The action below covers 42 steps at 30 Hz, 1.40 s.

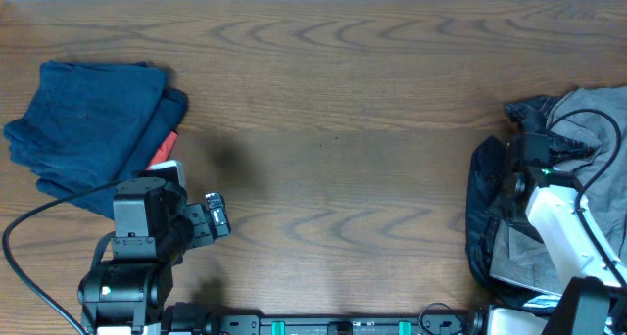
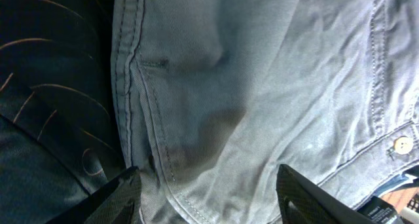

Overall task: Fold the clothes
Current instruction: 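Reach the right gripper into the clothes pile and grasp the grey shorts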

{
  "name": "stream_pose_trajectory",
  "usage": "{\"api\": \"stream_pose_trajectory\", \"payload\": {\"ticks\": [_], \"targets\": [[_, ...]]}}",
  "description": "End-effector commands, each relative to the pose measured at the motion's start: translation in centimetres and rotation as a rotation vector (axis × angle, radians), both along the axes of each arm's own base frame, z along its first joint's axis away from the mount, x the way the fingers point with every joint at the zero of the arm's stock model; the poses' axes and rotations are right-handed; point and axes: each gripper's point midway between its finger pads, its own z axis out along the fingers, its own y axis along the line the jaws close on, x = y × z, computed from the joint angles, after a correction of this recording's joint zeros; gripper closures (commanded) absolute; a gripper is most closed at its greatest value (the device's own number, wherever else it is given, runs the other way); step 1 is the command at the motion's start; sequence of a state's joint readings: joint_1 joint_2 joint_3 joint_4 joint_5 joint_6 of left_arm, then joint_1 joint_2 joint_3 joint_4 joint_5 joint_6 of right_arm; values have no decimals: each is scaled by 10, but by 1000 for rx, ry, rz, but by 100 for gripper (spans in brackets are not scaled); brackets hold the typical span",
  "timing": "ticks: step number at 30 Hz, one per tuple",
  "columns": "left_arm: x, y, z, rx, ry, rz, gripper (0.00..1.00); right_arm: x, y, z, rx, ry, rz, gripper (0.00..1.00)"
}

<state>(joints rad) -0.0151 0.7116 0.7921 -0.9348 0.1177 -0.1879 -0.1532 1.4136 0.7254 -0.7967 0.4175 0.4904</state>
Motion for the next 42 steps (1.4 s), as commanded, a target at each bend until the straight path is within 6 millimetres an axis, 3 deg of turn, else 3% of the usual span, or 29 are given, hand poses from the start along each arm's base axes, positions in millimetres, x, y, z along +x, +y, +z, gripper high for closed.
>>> {"api": "stream_pose_trajectory", "payload": {"ticks": [1,7,12,14,17,28,33,38,41,42], "targets": [[2,-1,7,-12,-16,4,2,-2,-5,-3,-18,8,-25,36],[2,-1,7,-12,-16,4,2,2,-2,-7,5,-2,-23,37],[4,-1,8,-12,-25,4,2,8,7,-11,65,-27,-17,43],[4,-1,8,-12,-27,4,2,10,11,-12,88,-34,-15,41],[4,-1,8,-12,-27,4,2,10,19,-15,138,-35,-10,30],[4,-1,8,-12,-27,4,2,7,12,-14,93,-27,-15,34],[4,-1,8,-12,-27,4,2,5,12,-15,91,-19,-16,57],[4,-1,8,-12,-27,4,2,5,11,-15,89,-19,-18,72],[4,-1,8,-12,-27,4,2,4,10,-15,81,-17,-19,95],[4,-1,8,-12,-27,4,2,4,10,-15,81,-16,-19,99]]}}
